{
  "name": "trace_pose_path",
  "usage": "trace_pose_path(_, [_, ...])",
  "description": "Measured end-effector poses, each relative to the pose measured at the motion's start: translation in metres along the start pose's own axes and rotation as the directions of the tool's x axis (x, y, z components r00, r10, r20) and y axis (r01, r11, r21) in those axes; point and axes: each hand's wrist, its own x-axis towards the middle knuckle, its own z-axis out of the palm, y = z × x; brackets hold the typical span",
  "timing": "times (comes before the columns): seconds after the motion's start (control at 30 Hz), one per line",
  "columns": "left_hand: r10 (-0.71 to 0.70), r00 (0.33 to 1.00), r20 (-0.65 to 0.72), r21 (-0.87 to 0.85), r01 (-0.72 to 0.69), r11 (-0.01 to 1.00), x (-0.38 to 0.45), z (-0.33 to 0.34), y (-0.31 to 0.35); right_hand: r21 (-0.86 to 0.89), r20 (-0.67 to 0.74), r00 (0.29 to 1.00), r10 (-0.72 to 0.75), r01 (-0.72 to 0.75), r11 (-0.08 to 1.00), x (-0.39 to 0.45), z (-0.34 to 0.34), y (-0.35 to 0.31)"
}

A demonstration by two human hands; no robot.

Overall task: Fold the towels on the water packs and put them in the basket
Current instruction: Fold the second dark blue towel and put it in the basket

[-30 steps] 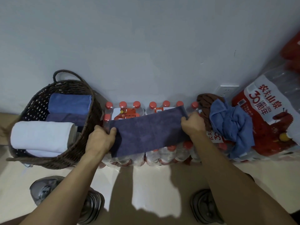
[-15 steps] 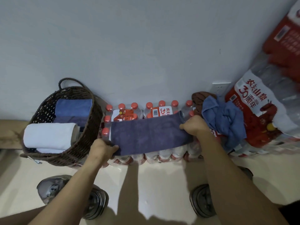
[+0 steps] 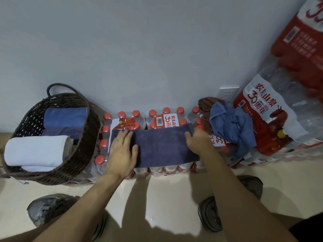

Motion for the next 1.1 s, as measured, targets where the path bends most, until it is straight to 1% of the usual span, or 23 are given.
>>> trace_pose_path(0.03, [0.019, 0.998, 0.061, 0.046, -0.022, 0.999, -0.002, 0.006, -0.006, -0.006, -0.066, 0.995, -0.071, 0.071, 0.997, -0.004, 0.003, 0.001])
trace_pose_path(0.1, [0.050, 0.994, 0.095, 0.140, -0.064, 0.988, -0.006, 0.015, -0.017, 0.090, -0.152, 0.974, -0.166, 0.181, 0.979, -0.006, 0.005, 0.004])
trace_pose_path(0.17, [0.023, 0.996, 0.091, 0.183, -0.040, 0.982, -0.005, 0.018, -0.020, 0.216, -0.182, 0.963, -0.200, 0.237, 0.947, -0.005, 0.000, 0.004])
trace_pose_path(0.27, [-0.040, 0.994, 0.097, 0.236, 0.016, 0.972, -0.002, 0.022, -0.016, 0.253, -0.198, 0.956, -0.217, 0.263, 0.931, 0.000, -0.006, 0.010])
trace_pose_path(0.53, [-0.004, 0.990, 0.141, 0.267, -0.034, 0.963, 0.006, 0.024, -0.009, 0.058, -0.164, 0.984, -0.068, 0.079, 0.995, 0.013, -0.014, 0.027])
trace_pose_path(0.6, [0.013, 0.990, 0.143, 0.313, -0.058, 0.948, 0.006, 0.027, -0.005, -0.030, -0.100, 0.994, -0.050, 0.047, 0.998, 0.016, -0.021, 0.028])
trace_pose_path(0.67, [0.008, 0.986, 0.166, 0.355, -0.067, 0.933, 0.006, 0.030, -0.001, -0.161, -0.045, 0.999, -0.029, 0.021, 0.987, 0.016, -0.027, 0.021])
trace_pose_path(0.73, [-0.005, 0.982, 0.189, 0.350, -0.062, 0.935, 0.008, 0.030, 0.001, -0.230, -0.060, 0.997, -0.055, 0.040, 0.972, 0.015, -0.034, 0.006])
trace_pose_path(0.8, [0.003, 0.975, 0.221, 0.270, -0.064, 0.961, 0.012, 0.025, -0.001, -0.226, -0.062, 0.996, -0.057, 0.042, 0.973, 0.014, -0.043, -0.014])
trace_pose_path(0.87, [-0.005, 0.968, 0.251, 0.083, -0.016, 0.996, 0.017, 0.013, -0.002, -0.183, 0.034, 0.999, -0.025, 0.031, 0.983, 0.013, -0.051, -0.035])
trace_pose_path(0.9, [-0.020, 0.973, 0.229, -0.044, 0.031, 0.999, 0.019, 0.005, 0.000, -0.151, 0.093, 0.995, -0.030, 0.044, 0.988, 0.012, -0.053, -0.046])
trace_pose_path(0.97, [-0.059, 0.995, 0.083, -0.264, 0.079, 0.961, 0.021, -0.012, 0.005, -0.031, 0.156, 0.984, -0.080, 0.085, 0.996, 0.006, -0.049, -0.067])
trace_pose_path(1.0, [-0.099, 0.995, 0.020, -0.336, 0.101, 0.936, 0.021, -0.020, 0.010, 0.058, 0.169, 0.980, -0.102, 0.093, 0.994, 0.001, -0.041, -0.077])
trace_pose_path(1.03, [-0.161, 0.987, 0.008, -0.424, 0.149, 0.893, 0.021, -0.027, 0.013, 0.158, 0.177, 0.977, -0.118, 0.090, 0.983, -0.003, -0.032, -0.085])
trace_pose_path(1.07, [-0.238, 0.969, 0.068, -0.539, 0.236, 0.808, 0.021, -0.033, 0.016, 0.253, 0.178, 0.976, -0.128, 0.080, 0.964, -0.006, -0.020, -0.093])
trace_pose_path(1.1, [-0.288, 0.938, 0.193, -0.668, 0.341, 0.662, 0.021, -0.037, 0.017, 0.342, 0.169, 0.976, -0.135, 0.070, 0.937, -0.009, -0.007, -0.099])
